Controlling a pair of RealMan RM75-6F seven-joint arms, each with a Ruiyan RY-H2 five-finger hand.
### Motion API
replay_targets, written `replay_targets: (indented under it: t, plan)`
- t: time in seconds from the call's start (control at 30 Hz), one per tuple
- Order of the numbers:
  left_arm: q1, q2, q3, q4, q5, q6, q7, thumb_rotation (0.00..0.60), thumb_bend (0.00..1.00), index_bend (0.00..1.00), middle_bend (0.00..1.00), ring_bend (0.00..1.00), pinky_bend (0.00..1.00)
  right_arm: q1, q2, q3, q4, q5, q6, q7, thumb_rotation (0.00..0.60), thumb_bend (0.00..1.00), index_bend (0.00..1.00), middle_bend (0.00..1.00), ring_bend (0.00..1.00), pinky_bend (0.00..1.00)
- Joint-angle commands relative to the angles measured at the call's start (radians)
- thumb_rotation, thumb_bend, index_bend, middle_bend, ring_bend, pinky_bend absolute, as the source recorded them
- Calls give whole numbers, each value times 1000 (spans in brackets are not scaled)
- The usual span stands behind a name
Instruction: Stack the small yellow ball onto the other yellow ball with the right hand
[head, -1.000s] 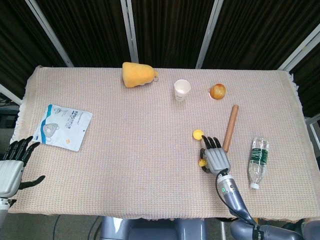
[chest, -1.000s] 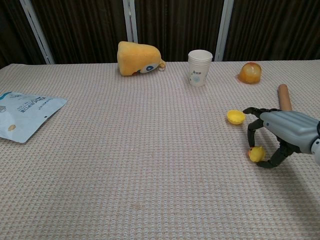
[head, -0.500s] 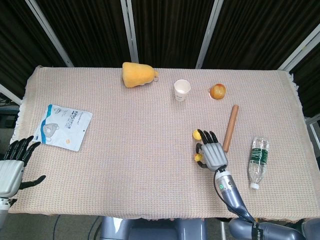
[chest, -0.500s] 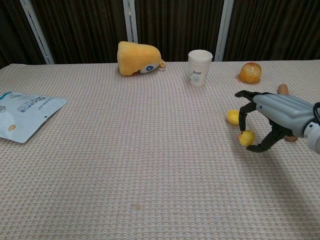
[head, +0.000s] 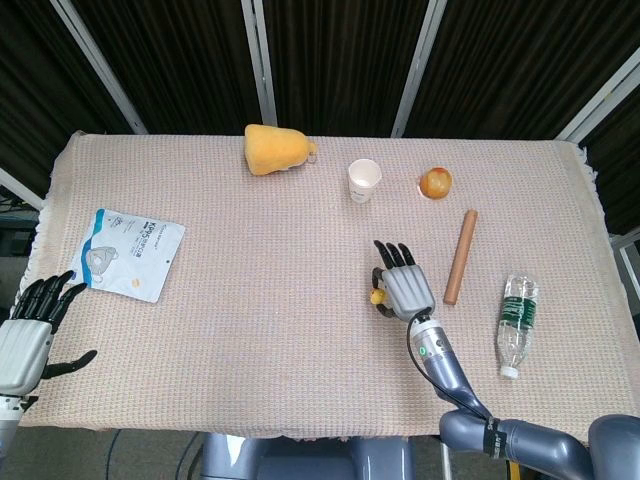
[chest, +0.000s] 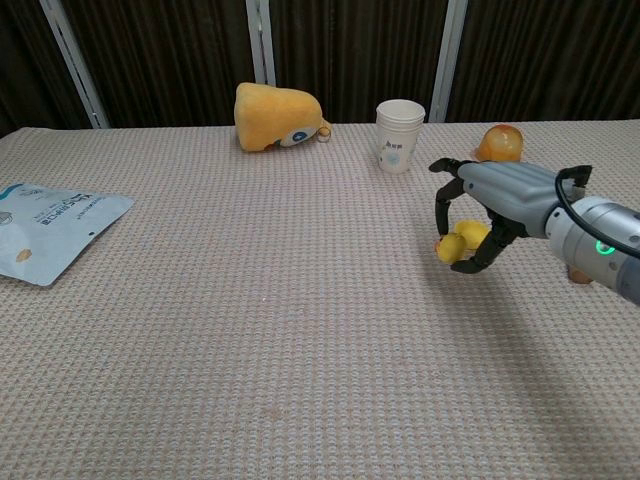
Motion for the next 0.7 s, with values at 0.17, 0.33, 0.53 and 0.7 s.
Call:
replay_targets:
  t: [0.17,0.33,0.53,0.7]
  plan:
    - [2,6,11,-3,14,1,-18,600,0,111,0,0,15,52,-34,27,87,26,-51,15,600,203,548,0,0,0]
    - [0,7,14,-4,20,-1,-23,600,0,110,0,0,16,68,-40,30,134,29,-70,36,600,203,548,0,0,0]
    - [-2,10,16,-7,23,-4,-22,600,0,110,0,0,16,91,-47,31,212,15,-95,77,600,203,548,0,0,0]
    - [-5,11,17,-11,20,-12,-26,600,0,110,0,0,16,99,-48,33,260,9,-107,121,600,203,548,0,0,0]
